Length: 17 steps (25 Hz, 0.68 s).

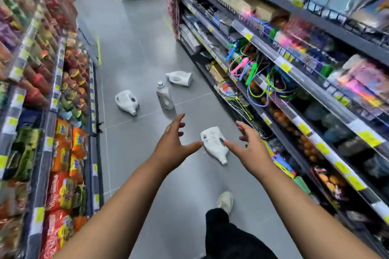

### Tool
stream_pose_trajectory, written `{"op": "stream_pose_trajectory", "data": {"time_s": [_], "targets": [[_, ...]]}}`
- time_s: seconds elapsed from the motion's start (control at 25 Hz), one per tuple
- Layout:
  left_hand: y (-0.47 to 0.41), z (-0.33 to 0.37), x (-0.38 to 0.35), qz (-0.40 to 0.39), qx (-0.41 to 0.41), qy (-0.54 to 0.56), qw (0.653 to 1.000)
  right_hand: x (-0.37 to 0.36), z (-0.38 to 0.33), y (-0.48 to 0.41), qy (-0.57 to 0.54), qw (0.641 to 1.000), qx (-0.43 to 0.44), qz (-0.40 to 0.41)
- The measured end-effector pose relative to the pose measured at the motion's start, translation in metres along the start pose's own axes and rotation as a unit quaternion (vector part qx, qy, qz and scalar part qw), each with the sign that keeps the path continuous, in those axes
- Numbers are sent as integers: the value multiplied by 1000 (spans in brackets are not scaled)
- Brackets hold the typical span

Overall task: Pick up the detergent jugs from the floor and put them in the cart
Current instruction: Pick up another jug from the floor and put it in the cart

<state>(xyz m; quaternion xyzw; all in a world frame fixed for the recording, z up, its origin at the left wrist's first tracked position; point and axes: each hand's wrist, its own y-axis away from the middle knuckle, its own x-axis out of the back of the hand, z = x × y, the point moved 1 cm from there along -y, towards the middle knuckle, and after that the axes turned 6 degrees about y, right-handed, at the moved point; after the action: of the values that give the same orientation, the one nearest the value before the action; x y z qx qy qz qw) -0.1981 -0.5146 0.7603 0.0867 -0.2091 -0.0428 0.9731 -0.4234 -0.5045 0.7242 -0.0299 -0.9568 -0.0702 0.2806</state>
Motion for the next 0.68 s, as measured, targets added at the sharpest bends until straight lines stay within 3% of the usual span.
{"op": "stream_pose_trajectory", "data": {"time_s": [0.32,0.52,0.68], "targets": [[-178,36,-11,-31,12,-42,999,13,7,-173,28,998,-19,-47],[-280,35,-21,-83,16,-63,994,7,29,-243,6,996,-85,-15],[-373,23,-38,-180,21,-93,979,-13,53,-289,-15,984,-171,54]]}}
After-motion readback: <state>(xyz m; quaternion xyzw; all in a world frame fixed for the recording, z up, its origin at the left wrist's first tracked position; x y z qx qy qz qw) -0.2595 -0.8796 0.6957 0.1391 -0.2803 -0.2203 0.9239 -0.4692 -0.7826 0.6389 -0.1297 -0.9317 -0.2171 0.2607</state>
